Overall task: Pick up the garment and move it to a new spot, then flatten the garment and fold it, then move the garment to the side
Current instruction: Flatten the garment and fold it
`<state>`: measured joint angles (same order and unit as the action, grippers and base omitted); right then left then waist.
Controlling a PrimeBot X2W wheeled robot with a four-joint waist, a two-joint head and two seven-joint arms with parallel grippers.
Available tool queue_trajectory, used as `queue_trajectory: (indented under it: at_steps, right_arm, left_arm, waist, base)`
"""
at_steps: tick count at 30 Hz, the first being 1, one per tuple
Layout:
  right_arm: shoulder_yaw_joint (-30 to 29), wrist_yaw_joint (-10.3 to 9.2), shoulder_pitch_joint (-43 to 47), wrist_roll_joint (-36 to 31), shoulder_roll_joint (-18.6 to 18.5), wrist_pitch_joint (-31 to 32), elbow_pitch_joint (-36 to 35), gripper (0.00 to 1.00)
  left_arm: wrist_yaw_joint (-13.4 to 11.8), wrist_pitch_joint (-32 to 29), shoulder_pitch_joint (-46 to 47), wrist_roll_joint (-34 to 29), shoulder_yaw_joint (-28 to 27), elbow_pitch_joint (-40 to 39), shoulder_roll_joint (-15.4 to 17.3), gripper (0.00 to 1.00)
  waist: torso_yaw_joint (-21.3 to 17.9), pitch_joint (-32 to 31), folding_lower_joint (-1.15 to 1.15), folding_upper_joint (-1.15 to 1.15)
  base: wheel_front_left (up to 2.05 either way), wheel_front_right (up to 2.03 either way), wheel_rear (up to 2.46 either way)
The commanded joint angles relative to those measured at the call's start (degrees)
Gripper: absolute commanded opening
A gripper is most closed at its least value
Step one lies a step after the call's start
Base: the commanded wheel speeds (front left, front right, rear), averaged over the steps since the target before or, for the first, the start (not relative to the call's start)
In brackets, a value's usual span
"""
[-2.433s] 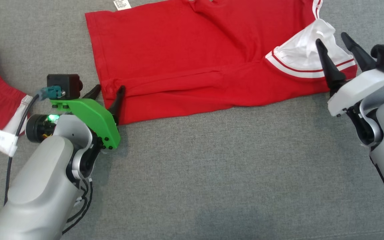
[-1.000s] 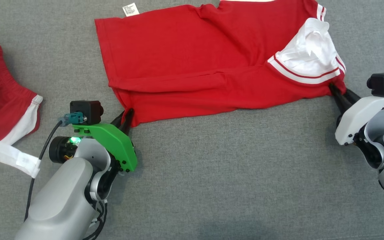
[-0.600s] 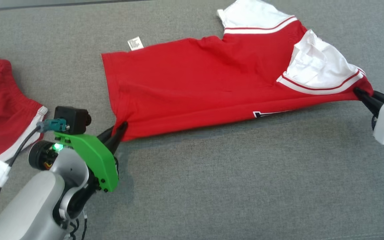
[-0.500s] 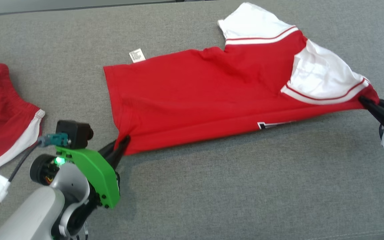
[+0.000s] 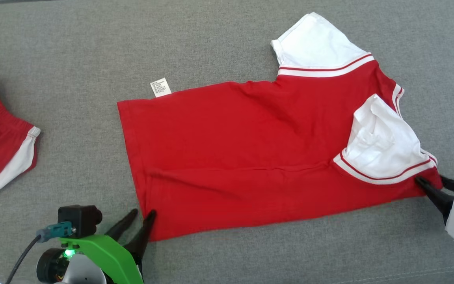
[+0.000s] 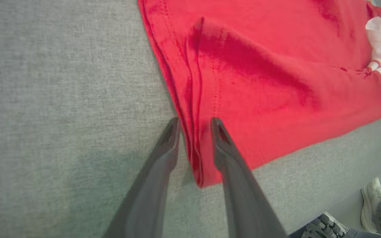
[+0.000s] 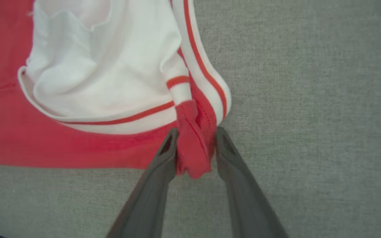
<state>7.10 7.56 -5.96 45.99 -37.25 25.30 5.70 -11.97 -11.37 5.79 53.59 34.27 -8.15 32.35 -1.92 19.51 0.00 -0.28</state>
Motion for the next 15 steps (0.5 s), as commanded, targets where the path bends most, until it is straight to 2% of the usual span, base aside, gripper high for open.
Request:
queue_trajectory:
  at_steps: [1, 4, 8, 10, 13, 15]
  right_arm:
    - [-1.03, -0.11, 0.21, -0.76, -0.11, 0.41, -1.73, 1.0]
    - [-3.12, -0.08, -2.31, 1.33, -0.12, 1.19, -6.11, 1.0]
    - [-5.73, -0.08, -8.47, -1.04, -1.03, 1.16, -10.43, 1.0]
    - [-5.14, -0.08, -13.41, -2.96, -0.39, 1.14, -10.43, 1.0]
    - [-3.19, -0.1, -21.37, -6.06, -0.26, 2.14, -6.95, 1.0]
    - [-1.48, -0.08, -26.93, -7.85, 1.09, 1.49, -3.77, 1.0]
  left_arm:
    - [-0.48, 0.22, -0.83, -0.45, -0.56, -1.23, 1.04, 1.0]
    - [-1.52, 1.09, 0.52, -1.09, -2.84, -4.26, 2.9, 1.0]
    - [-1.79, 0.23, 5.52, -1.11, -5.69, -6.75, 3.97, 1.0]
    - [-1.19, -1.11, 9.8, 0.13, -6.16, -5.26, 2.33, 1.0]
    - [0.36, -4.13, 18.53, 0.0, -5.14, -0.37, -0.05, 1.0]
    - [1.55, -6.23, 23.99, -0.79, -3.42, 3.98, -2.04, 1.0]
  waist:
    - [0.15, 0.82, 0.0, 0.28]
    - [0.49, 1.69, 0.0, 0.28]
    - [1.7, 3.91, 0.0, 0.28]
    - [2.62, 5.48, 0.0, 0.28]
    - [4.57, 8.33, 0.0, 0.28]
    - [5.79, 10.06, 0.0, 0.28]
  base:
    - [0.0, 0.0, 0.0]
    - [0.0, 0.0, 0.0]
    - [0.0, 0.0, 0.0]
    - [0.0, 0.0, 0.0]
    - [0.0, 0.0, 0.0]
    - [0.0, 0.0, 0.0]
